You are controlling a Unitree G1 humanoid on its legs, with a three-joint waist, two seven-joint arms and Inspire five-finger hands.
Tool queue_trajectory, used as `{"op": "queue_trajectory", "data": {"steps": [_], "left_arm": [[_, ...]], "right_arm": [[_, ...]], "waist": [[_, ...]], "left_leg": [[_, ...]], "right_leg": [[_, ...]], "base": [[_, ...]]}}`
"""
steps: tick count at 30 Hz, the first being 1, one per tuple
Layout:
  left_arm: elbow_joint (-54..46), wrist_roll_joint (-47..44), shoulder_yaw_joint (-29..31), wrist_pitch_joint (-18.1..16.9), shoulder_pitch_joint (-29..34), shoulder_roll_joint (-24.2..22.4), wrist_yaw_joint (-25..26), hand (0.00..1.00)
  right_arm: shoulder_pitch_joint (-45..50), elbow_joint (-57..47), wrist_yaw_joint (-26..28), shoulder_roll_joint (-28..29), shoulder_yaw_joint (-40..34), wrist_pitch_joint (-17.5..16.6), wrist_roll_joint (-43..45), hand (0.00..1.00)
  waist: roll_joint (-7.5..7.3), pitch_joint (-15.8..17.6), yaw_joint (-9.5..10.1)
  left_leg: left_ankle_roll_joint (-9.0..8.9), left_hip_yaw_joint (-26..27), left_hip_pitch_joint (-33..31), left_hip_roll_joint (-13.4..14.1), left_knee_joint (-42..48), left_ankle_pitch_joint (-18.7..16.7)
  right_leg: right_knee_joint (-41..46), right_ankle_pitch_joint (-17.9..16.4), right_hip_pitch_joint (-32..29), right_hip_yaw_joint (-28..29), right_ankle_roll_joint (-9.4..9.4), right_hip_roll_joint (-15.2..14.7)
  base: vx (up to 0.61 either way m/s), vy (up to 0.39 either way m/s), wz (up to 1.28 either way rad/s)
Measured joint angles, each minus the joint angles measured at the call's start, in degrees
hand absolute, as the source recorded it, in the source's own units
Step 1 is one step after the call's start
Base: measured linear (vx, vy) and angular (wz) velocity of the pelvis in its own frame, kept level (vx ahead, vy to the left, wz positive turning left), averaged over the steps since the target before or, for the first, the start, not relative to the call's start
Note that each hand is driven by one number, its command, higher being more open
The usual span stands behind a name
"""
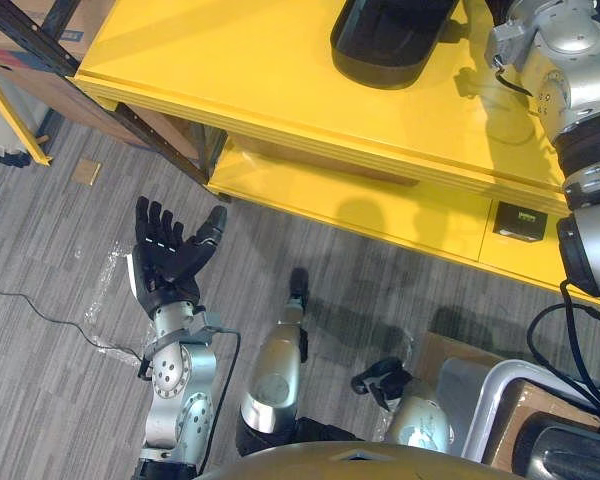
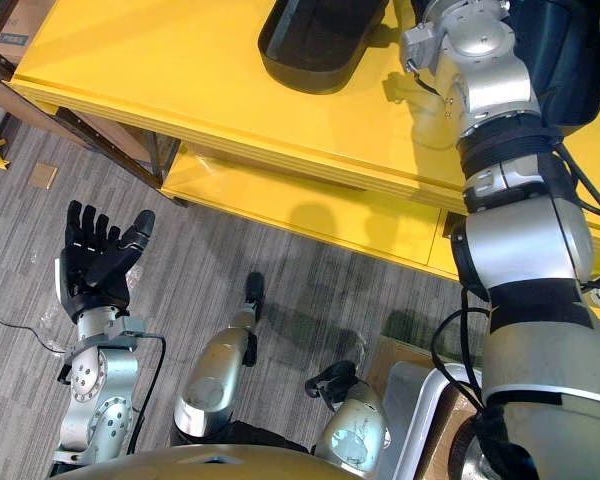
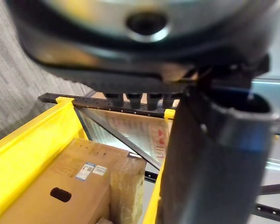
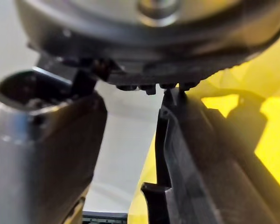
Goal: Walk over and take three plastic housings, then place them on the shelf
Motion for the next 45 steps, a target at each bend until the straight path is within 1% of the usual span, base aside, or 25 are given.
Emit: {"op": "queue_trajectory", "data": {"steps": [12, 13, 14, 15, 17, 18, 19, 20, 21, 23, 24, 26, 28, 30, 32, 33, 34, 35, 37, 38, 40, 41, 42, 43, 45], "left_arm": [[1.89, -0.16, 0.00, -0.01, 0.02, 0.01, -0.72, 1.00], [1.99, -0.15, 0.00, -0.01, 0.02, 0.00, -0.80, 1.00], [2.01, -0.15, -0.03, -0.01, 0.01, 0.01, -1.01, 1.00], [2.01, -0.15, -0.03, -0.01, 0.01, 0.01, -1.08, 1.00], [2.01, -0.16, -0.02, -0.01, 0.04, 0.04, -1.12, 1.00], [2.01, -0.16, -0.02, -0.01, 0.04, 0.04, -1.14, 1.00], [2.01, -0.16, -0.02, -0.01, 0.05, 0.04, -1.20, 1.00], [2.01, -0.17, -0.01, -0.02, 0.29, 0.04, -1.25, 1.00], [2.01, -0.17, 0.00, -0.02, 0.37, 0.04, -1.26, 1.00], [2.02, -0.19, -0.02, -0.06, 0.72, 0.04, -1.45, 1.00], [2.02, -0.19, -0.03, -0.06, 0.68, 0.03, -1.48, 1.00], [2.03, -0.14, -0.02, -0.15, 0.75, 0.03, -1.67, 1.00], [2.05, -0.04, 0.00, -0.40, 0.89, 0.09, -1.66, 1.00], [2.12, 0.10, 0.01, -0.90, 1.04, 0.17, -1.73, 1.00], [2.13, 0.31, 0.25, -1.31, 1.66, 0.56, -1.69, 1.00], [2.15, 0.31, 0.24, -1.32, 2.04, 1.06, -1.77, 1.00], [2.21, 0.31, 0.32, -1.35, 2.54, 1.41, -1.74, 1.00], [2.31, 0.33, 0.32, -1.36, 2.71, 1.59, -1.74, 1.00], [3.22, 0.49, 0.56, -1.38, 2.62, 1.94, -1.70, 1.00], [3.24, 0.49, 0.81, -1.38, 2.64, 1.97, -1.65, 1.00], [3.23, 0.55, 1.95, -1.46, 2.18, 2.12, -1.55, 1.00], [3.23, 0.55, 2.62, -1.51, 2.21, 2.12, -1.55, 1.00], [3.23, 0.57, 3.42, -1.52, 2.31, 2.09, -1.45, 1.00], [3.23, 0.60, 4.02, -1.52, 2.67, 2.09, -1.42, 1.00], [3.19, 0.72, 4.62, -1.52, 3.01, 2.05, -1.40, 1.00]], "right_arm": [[-1.58, 0.00, -1.30, 0.00, 0.53, -0.45, -0.07, 1.00], [-1.86, 0.00, -1.40, -0.01, 0.96, -1.25, -0.07, 1.00], [-2.11, -0.03, -1.45, -0.01, 1.19, -3.10, -0.07, 1.00], [-2.18, -0.11, -1.48, -0.01, 1.20, -3.89, -0.06, 1.00], [-2.24, -1.83, -1.76, -0.11, 1.20, -7.01, -0.19, 1.00], [-2.28, -2.71, -1.77, -0.19, 1.19, -7.88, -0.20, 1.00], [-2.31, -5.18, -1.88, -0.50, 1.19, -9.42, -0.23, 1.00], [-2.47, -9.30, -2.60, -0.87, 1.17, -11.35, -2.39, 1.00], [-2.55, -10.18, -2.70, -0.88, 1.17, -11.69, -2.77, 1.00], [-2.96, -18.85, -2.90, -2.37, 1.10, -14.08, -6.74, 1.00], [-2.96, -19.87, -2.90, -2.75, 1.07, -14.18, -6.99, 1.00], [-2.92, -27.12, -3.15, -4.84, -0.23, -14.61, -8.15, 1.00], [-1.75, -31.27, -3.50, -5.85, -2.65, -14.55, -8.16, 1.00], [1.82, -35.87, -4.06, -7.44, -5.98, -14.46, -8.08, 1.00], [5.97, -38.77, -4.29, -8.48, -8.82, -14.44, -7.92, 1.00], [9.52, -40.62, -4.32, -9.70, -10.69, -14.40, -7.86, 1.00], [13.64, -41.95, -4.36, -10.21, -12.98, -14.35, -7.85, 1.00], [15.74, -42.49, -4.38, -10.30, -14.16, -14.34, -7.83, 1.00], [24.78, -44.71, -4.00, -11.02, -18.75, -13.91, -6.07, 1.00], [26.76, -45.30, -3.78, -11.02, -19.88, -13.67, -5.79, 1.00], [34.29, -48.17, -3.04, -10.94, -24.85, -13.28, -5.10, 1.00], [37.58, -49.58, -2.58, -10.52, -26.96, -13.19, -4.21, 1.00], [42.44, -51.84, -2.23, -9.01, -30.17, -13.15, -3.33, 1.00], [47.93, -54.77, -1.89, -6.80, -33.93, -13.12, -2.17, 1.00], [54.44, -58.36, -1.22, -3.64, -38.27, -13.08, -1.57, 1.00]], "waist": [[0.04, 0.72, -0.20], [0.00, 0.78, -0.24], [-0.07, 0.83, -0.23], [-0.09, 0.84, -0.23], [-0.19, 0.90, -0.43], [-0.22, 0.92, -0.58], [-0.28, 0.96, -0.85], [-0.40, 1.03, -1.37], [-0.45, 1.06, -1.49], [-0.56, 1.09, -2.00], [-0.57, 1.09, -2.09], [-0.59, 1.08, -3.70], [-0.81, 1.00, -4.38], [-0.99, 0.91, -5.57], [-1.51, 0.52, -6.70], [-1.82, 0.30, -7.05], [-2.39, -0.16, -7.94], [-2.61, -0.43, -8.26], [-3.11, -1.77, -9.33], [-3.16, -1.88, -9.69], [-3.16, -2.06, -10.32], [-3.21, -2.60, -10.58], [-3.22, -4.15, -11.24], [-3.30, -6.21, -11.44], [-3.32, -8.61, -11.80]], "left_leg": [[0.01, 0.03, -0.42, 0.07, 0.21, -0.03], [0.00, 0.12, -0.42, 0.09, 0.30, -0.05], [-0.07, 0.24, -0.42, 0.15, 0.52, -0.15], [-0.09, 0.28, -0.42, 0.18, 0.62, -0.20], [-0.19, 0.47, -0.42, 0.38, 0.93, -0.36], [-0.21, 0.52, -0.41, 0.46, 0.94, -0.37], [-0.24, 0.70, -0.32, 0.57, 0.97, -0.40], [-0.32, 1.15, 0.01, 0.70, 0.96, -0.49], [-0.32, 1.28, 0.13, 0.71, 0.96, -0.52], [-0.37, 3.13, 1.21, 1.55, 1.07, -1.08], [-0.37, 3.27, 1.29, 1.60, 1.10, -1.13], [-0.25, 4.18, 2.08, 1.69, 1.08, -1.41], [-0.23, 5.48, 3.03, 1.88, 1.02, -1.75], [0.07, 6.35, 3.88, 1.88, 1.01, -2.17], [0.22, 7.43, 4.47, 1.90, 0.96, -2.55], [0.30, 8.12, 4.80, 1.97, 0.82, -2.67], [0.32, 8.83, 5.13, 1.93, 0.51, -2.74], [0.33, 8.99, 5.27, 1.85, 0.31, -2.74], [0.41, 10.02, 5.98, 1.56, -0.51, -2.68], [0.41, 10.16, 6.20, 1.51, -0.51, -2.76], [0.33, 11.01, 7.28, 1.59, -0.52, -3.15], [0.32, 11.39, 7.55, 1.64, -0.53, -3.39], [0.14, 11.61, 7.49, 1.66, -0.57, -3.70], [0.13, 12.27, 7.52, 1.75, -0.57, -4.11], [-0.13, 12.98, 7.79, 1.82, -0.59, -4.61]], "right_leg": [[0.13, 0.00, -0.36, -0.01, -0.01, -0.02], [0.11, 0.00, -0.39, 0.07, -0.01, -0.02], [0.09, 0.00, -0.38, 0.17, -0.01, -0.02], [0.08, 0.00, -0.37, 0.21, -0.01, -0.01], [0.03, 0.01, -0.37, 0.38, -0.03, 0.12], [0.01, 0.02, -0.39, 0.41, -0.04, 0.18], [-0.01, 0.03, -0.41, 0.55, -0.05, 0.26], [-0.11, 0.11, -0.44, 0.95, -0.05, 0.34], [-0.15, 0.14, -0.44, 1.11, -0.04, 0.37], [-1.58, 1.13, -0.39, 2.82, -0.22, 1.44], [-1.70, 1.21, -0.38, 2.97, -0.23, 1.51], [-2.62, 1.92, 0.00, 3.71, -0.12, 1.80], [-3.67, 2.75, 0.15, 4.96, -0.11, 2.22], [-4.93, 3.57, 0.88, 5.57, 0.16, 2.53], [-6.10, 4.48, 0.98, 6.55, 0.33, 2.86], [-6.99, 5.14, 1.06, 7.07, 0.46, 3.18], [-7.43, 5.60, 1.03, 7.66, 0.61, 3.31], [-7.71, 5.80, 1.07, 7.77, 0.70, 3.34], [-8.98, 6.69, 1.15, 8.30, 1.04, 3.45], [-9.34, 6.90, 1.42, 8.34, 1.12, 3.48], [-10.96, 7.73, 2.53, 8.90, 1.42, 3.95], [-11.66, 8.04, 2.80, 9.14, 1.52, 4.19], [-12.76, 8.51, 2.98, 9.20, 1.67, 4.50], [-14.19, 9.16, 3.12, 9.68, 1.85, 4.94], [-16.18, 10.07, 3.77, 9.86, 2.08, 5.41]], "base": [[0.01, -0.044, 0.00], [0.01, -0.046, -0.03], [0.00, -0.019, -0.04], [0.00, -0.009, -0.04], [0.00, 0.000, -0.05], [0.00, 0.000, -0.05], [0.00, 0.000, -0.10], [0.00, -0.008, -0.11], [0.00, -0.023, -0.22], [0.00, -0.038, -0.37], [-0.01, -0.030, -0.32], [0.00, -0.012, -0.19], [0.00, 0.011, -0.29], [0.01, 0.034, -0.28], [0.01, 0.034, -0.26], [0.02, 0.029, -0.28], [0.03, 0.033, -0.24], [0.05, 0.020, -0.20], [0.06, 0.016, -0.16], [0.06, 0.012, -0.13], [0.05, 0.010, -0.17], [0.06, 0.004, -0.19], [0.08, 0.001, -0.19], [0.08, 0.000, -0.18], [0.11, -0.003, -0.18]]}}
